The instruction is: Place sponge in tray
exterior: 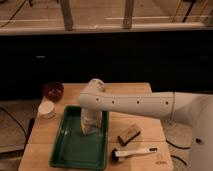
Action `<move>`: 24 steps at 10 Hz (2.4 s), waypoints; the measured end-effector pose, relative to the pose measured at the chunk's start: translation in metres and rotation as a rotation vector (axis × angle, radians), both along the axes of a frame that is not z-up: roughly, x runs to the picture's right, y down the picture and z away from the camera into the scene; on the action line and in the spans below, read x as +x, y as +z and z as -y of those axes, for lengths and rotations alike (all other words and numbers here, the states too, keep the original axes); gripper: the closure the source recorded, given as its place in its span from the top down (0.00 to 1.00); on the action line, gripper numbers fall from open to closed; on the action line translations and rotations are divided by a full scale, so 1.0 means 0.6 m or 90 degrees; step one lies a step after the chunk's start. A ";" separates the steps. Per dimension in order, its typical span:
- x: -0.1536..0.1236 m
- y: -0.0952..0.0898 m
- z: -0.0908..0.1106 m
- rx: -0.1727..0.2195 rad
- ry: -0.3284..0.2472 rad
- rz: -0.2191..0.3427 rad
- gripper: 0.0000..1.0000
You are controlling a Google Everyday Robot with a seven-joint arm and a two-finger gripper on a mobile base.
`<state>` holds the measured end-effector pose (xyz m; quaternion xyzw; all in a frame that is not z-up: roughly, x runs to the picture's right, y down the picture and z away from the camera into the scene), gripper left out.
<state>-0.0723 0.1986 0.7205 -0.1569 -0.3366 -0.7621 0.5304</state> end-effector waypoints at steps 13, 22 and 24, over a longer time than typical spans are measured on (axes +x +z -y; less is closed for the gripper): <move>0.000 0.001 0.006 0.003 -0.024 0.018 0.80; 0.003 0.002 0.011 0.006 -0.024 0.021 0.80; 0.003 0.002 0.011 0.006 -0.024 0.021 0.80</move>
